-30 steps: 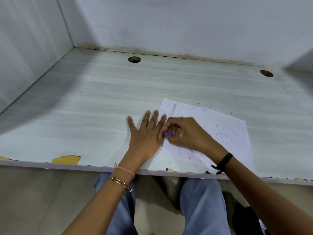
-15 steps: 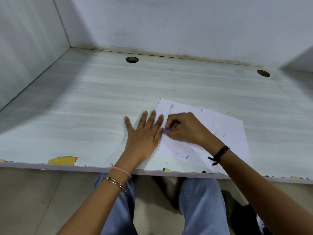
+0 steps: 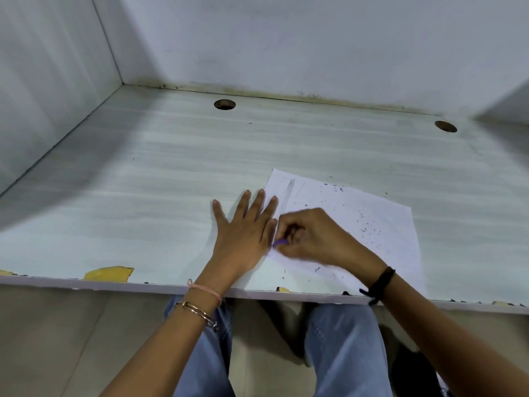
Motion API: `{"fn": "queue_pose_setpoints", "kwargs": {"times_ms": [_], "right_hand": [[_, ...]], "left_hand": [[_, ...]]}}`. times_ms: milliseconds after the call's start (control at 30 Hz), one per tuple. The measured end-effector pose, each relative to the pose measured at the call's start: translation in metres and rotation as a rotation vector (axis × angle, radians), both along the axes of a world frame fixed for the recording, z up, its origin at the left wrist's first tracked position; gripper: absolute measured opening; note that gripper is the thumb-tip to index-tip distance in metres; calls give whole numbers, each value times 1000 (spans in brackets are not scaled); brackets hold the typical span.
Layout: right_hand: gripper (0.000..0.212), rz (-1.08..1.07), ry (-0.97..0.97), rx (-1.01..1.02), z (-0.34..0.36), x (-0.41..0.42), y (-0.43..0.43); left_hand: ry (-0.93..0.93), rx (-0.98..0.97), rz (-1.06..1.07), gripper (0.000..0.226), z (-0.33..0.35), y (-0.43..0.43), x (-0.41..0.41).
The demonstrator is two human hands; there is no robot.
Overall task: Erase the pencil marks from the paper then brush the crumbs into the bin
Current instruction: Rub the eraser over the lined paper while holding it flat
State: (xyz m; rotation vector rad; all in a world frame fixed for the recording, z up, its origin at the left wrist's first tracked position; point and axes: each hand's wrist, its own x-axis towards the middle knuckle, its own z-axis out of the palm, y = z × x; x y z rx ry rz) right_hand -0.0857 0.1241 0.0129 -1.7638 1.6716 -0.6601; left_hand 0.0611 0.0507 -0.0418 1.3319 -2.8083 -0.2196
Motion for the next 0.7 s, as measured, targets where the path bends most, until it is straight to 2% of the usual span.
{"fn": "queue_pose_setpoints", "kwargs": {"times_ms": [67, 200, 333, 400, 500, 567, 633, 700], "right_hand": [[6, 49, 7, 61, 4, -5, -1], [7, -159, 38, -85, 4, -18, -19], [7, 35, 53, 46, 6, -3, -6], [6, 4, 57, 49, 7, -10, -11], [7, -139, 61, -66, 6, -13, -20], [7, -64, 104, -67, 6, -6, -16], [7, 50, 88, 39, 7, -1, -8], [6, 28, 64, 76, 9, -8, -12]], "left_hand": [[-1, -3, -1, 52, -1, 1, 0], [-9, 0, 0, 52, -1, -1, 1], [1, -3, 4, 52, -2, -1, 0], [-9, -9, 1, 52, -2, -1, 0], [-12, 2, 0, 52, -2, -1, 1], [-6, 12, 2, 52, 0, -1, 1], [-14, 6, -3, 53, 0, -1, 0], [-4, 11, -3, 52, -1, -1, 0]]}}
